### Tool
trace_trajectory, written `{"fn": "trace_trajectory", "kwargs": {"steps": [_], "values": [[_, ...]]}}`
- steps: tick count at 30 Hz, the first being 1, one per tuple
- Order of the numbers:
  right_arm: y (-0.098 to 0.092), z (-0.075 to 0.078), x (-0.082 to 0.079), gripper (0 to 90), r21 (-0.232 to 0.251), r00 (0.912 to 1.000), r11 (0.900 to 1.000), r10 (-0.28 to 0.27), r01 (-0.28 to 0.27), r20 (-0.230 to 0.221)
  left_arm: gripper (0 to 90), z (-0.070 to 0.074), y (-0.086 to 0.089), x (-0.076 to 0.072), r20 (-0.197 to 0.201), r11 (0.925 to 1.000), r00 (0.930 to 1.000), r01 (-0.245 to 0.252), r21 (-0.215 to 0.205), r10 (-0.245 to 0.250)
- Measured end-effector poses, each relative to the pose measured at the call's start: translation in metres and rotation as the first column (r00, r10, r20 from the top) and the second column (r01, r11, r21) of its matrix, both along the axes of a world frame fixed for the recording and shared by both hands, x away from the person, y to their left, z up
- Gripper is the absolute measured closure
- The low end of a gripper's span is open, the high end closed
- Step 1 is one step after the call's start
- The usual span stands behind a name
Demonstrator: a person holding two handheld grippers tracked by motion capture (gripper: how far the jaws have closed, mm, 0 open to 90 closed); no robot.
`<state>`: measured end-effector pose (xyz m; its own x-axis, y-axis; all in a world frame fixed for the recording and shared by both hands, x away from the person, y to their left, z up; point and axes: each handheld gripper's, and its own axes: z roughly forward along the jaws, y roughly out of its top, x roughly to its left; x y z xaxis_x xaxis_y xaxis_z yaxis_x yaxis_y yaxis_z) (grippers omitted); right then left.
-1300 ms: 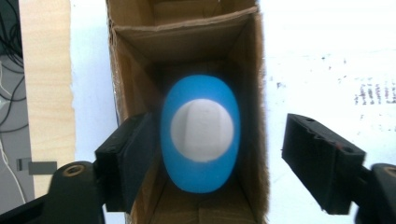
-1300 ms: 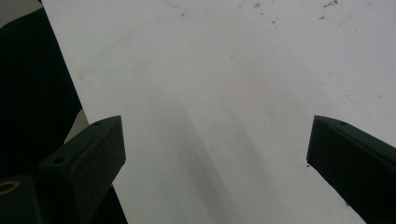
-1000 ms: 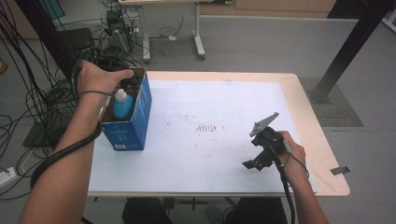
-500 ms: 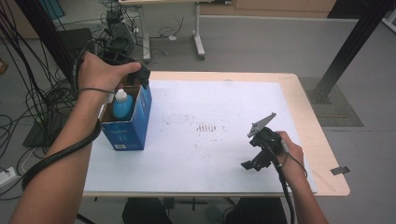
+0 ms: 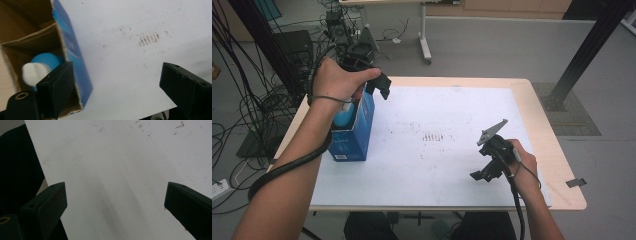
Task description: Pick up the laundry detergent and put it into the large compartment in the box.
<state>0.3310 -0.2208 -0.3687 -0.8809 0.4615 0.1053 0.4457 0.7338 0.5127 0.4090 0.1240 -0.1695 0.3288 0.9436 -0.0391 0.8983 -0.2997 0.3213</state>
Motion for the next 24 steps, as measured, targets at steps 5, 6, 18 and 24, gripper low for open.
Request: {"fn": "trace_trajectory", "kwargs": {"steps": [5,6,18,24], "values": [[-0.001,0.0,-0.001,4.5,0.001,1.0,1.0,-0.002,0.002,-0.001,13.4,-0.009,-0.019,-0.003,-0.011,0.9986,0.9985,0.053,-0.007,-0.053],[-0.002,0.001,-0.001,4.5,0.001,1.0,1.0,-0.003,0.003,0.0,13.4,-0.011,-0.023,-0.003,-0.012,0.9981,0.9981,0.061,-0.006,-0.061],[-0.004,0.002,-0.002,4.4,0.013,0.9999,1.0,-0.014,0.014,0.007,12.4,-0.046,-0.06,-0.008,-0.061,0.9898,0.9879,0.142,-0.016,-0.142],[-0.004,0.008,-0.006,4.4,0.011,0.9996,1.0,-0.02,0.019,0.018,12.5,-0.078,-0.072,-0.01,-0.103,0.987,0.9815,0.161,-0.01,-0.161]]}}
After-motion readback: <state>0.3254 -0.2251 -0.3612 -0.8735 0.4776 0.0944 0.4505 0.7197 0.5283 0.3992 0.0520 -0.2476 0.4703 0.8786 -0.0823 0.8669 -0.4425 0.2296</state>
